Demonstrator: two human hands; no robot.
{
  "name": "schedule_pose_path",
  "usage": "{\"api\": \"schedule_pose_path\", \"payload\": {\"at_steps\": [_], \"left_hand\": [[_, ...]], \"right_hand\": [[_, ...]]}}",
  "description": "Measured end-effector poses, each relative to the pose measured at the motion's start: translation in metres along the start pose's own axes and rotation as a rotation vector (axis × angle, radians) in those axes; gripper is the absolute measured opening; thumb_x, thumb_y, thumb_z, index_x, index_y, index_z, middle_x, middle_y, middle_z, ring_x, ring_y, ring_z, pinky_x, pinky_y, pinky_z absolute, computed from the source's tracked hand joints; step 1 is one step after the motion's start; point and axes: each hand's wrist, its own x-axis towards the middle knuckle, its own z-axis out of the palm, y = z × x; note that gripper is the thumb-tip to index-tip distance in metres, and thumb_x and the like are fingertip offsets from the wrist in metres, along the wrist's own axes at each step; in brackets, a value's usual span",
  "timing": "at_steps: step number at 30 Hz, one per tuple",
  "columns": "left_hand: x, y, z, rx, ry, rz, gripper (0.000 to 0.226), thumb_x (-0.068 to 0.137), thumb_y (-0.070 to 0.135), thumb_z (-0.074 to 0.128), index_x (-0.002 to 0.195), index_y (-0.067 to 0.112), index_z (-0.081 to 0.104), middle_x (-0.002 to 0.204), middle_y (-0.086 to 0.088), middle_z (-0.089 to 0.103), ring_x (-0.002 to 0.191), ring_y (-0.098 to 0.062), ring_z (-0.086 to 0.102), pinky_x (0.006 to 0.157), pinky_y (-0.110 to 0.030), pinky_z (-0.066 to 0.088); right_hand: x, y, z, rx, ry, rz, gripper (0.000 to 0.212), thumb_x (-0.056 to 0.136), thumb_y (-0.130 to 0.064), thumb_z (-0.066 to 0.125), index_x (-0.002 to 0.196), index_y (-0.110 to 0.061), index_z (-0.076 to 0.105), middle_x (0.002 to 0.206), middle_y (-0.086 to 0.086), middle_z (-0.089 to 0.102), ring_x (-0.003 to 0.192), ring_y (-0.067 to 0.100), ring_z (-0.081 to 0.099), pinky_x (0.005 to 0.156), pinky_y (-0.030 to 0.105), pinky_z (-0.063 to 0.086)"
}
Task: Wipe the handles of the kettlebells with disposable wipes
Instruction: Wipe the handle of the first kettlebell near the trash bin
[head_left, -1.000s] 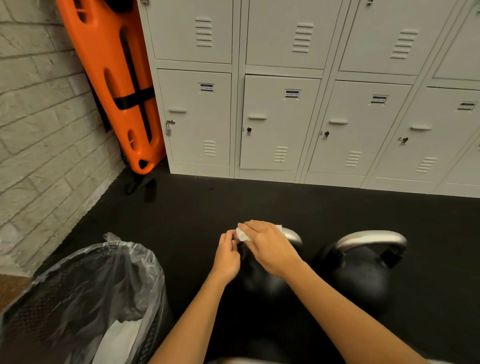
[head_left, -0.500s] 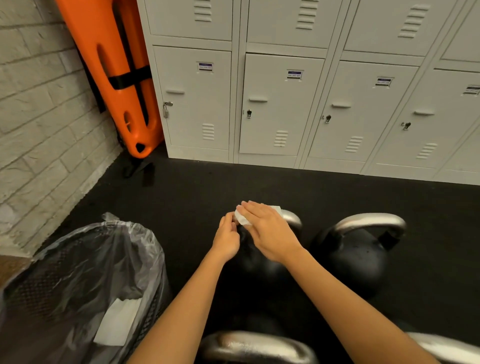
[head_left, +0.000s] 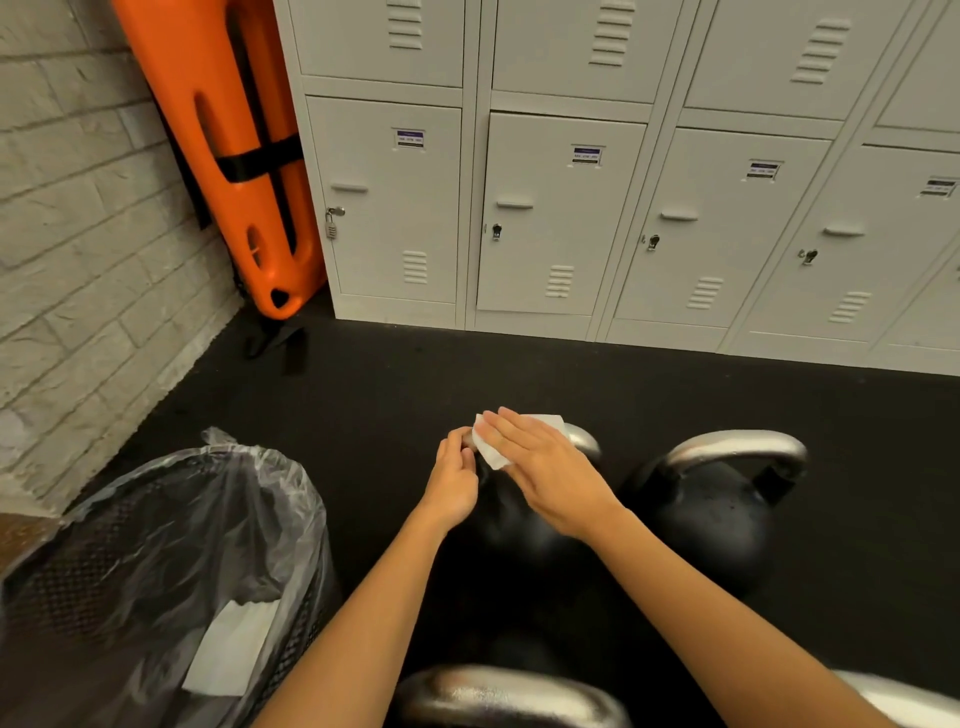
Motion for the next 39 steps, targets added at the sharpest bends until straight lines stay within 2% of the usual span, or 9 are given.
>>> {"api": "schedule_pose_path", "payload": {"at_steps": [3, 6, 12, 16, 22, 25, 28, 35, 39], "left_hand": [[0.002, 0.001, -0.002, -0.033, 0.015, -0.021, 0.037, 0.106, 0.019, 0.026, 0.142, 0.02, 0.034, 0.144, -0.003, 0.034, 0.12, -0.01, 0.038, 0.099, -0.027, 0.031], [0.005, 0.004, -0.003, -0.035, 0.035, -0.029, 0.036, 0.106, 0.021, 0.026, 0.139, 0.018, 0.04, 0.139, -0.004, 0.042, 0.121, -0.013, 0.044, 0.102, -0.03, 0.034], [0.005, 0.008, -0.006, -0.062, 0.012, 0.06, 0.031, 0.105, 0.015, 0.028, 0.116, 0.024, 0.056, 0.116, 0.002, 0.059, 0.103, -0.005, 0.055, 0.081, -0.021, 0.042], [0.009, 0.005, -0.018, 0.009, -0.01, 0.012, 0.034, 0.104, 0.014, 0.029, 0.124, 0.022, 0.056, 0.12, 0.001, 0.058, 0.11, -0.01, 0.053, 0.09, -0.027, 0.04], [0.007, -0.002, -0.015, -0.031, -0.013, -0.04, 0.033, 0.104, 0.014, 0.03, 0.128, 0.021, 0.052, 0.123, 0.001, 0.056, 0.11, -0.009, 0.051, 0.09, -0.027, 0.038], [0.006, -0.004, -0.014, -0.083, -0.025, -0.028, 0.034, 0.102, 0.01, 0.034, 0.128, 0.026, 0.051, 0.123, 0.004, 0.056, 0.11, -0.008, 0.051, 0.092, -0.026, 0.038], [0.006, -0.005, -0.013, -0.066, -0.015, -0.031, 0.031, 0.105, 0.016, 0.031, 0.126, 0.024, 0.052, 0.123, 0.002, 0.056, 0.112, -0.009, 0.051, 0.094, -0.028, 0.039], [0.01, -0.008, -0.012, -0.05, 0.012, -0.064, 0.033, 0.105, 0.017, 0.031, 0.131, 0.02, 0.051, 0.129, 0.0, 0.055, 0.118, -0.012, 0.049, 0.099, -0.031, 0.039], [0.01, -0.005, -0.019, -0.03, -0.014, -0.086, 0.035, 0.104, 0.016, 0.035, 0.136, 0.022, 0.049, 0.134, 0.0, 0.052, 0.126, -0.017, 0.047, 0.103, -0.034, 0.039]], "right_hand": [[-0.012, 0.009, -0.003, 0.057, -0.026, 0.024, 0.056, 0.103, -0.018, 0.04, 0.153, -0.03, 0.019, 0.161, -0.014, 0.016, 0.148, 0.002, 0.008, 0.122, 0.027, 0.006], [-0.006, 0.007, 0.0, 0.048, 0.053, 0.091, 0.052, 0.103, -0.021, 0.04, 0.152, -0.027, 0.026, 0.158, -0.009, 0.029, 0.147, 0.008, 0.021, 0.122, 0.03, 0.016], [0.007, -0.003, 0.005, 0.122, 0.073, 0.065, 0.044, 0.102, -0.028, 0.042, 0.146, -0.026, 0.041, 0.151, -0.007, 0.042, 0.143, 0.009, 0.031, 0.12, 0.032, 0.022], [-0.003, 0.002, 0.005, 0.161, 0.11, 0.103, 0.044, 0.102, -0.029, 0.041, 0.146, -0.029, 0.042, 0.151, -0.011, 0.042, 0.142, 0.005, 0.031, 0.119, 0.029, 0.022], [0.037, -0.014, 0.006, 0.029, 0.091, 0.116, 0.033, 0.099, -0.027, 0.044, 0.124, -0.016, 0.063, 0.117, 0.002, 0.067, 0.109, 0.018, 0.06, 0.102, 0.04, 0.044], [0.029, -0.012, 0.011, 0.035, 0.001, -0.023, 0.037, 0.1, -0.025, 0.044, 0.134, -0.019, 0.057, 0.137, 0.001, 0.057, 0.129, 0.017, 0.047, 0.114, 0.038, 0.031], [0.007, 0.0, 0.004, 0.196, 0.015, 0.021, 0.042, 0.101, -0.027, 0.045, 0.142, -0.027, 0.047, 0.151, -0.009, 0.043, 0.142, 0.006, 0.029, 0.12, 0.028, 0.018], [0.023, -0.013, 0.005, 0.174, 0.149, 0.138, 0.035, 0.1, -0.026, 0.047, 0.132, -0.02, 0.059, 0.132, -0.002, 0.061, 0.126, 0.013, 0.051, 0.112, 0.036, 0.036], [0.009, -0.008, 0.005, 0.349, 0.123, 0.154, 0.036, 0.1, -0.026, 0.046, 0.135, -0.026, 0.055, 0.141, -0.01, 0.053, 0.134, 0.002, 0.04, 0.117, 0.027, 0.024]]}}
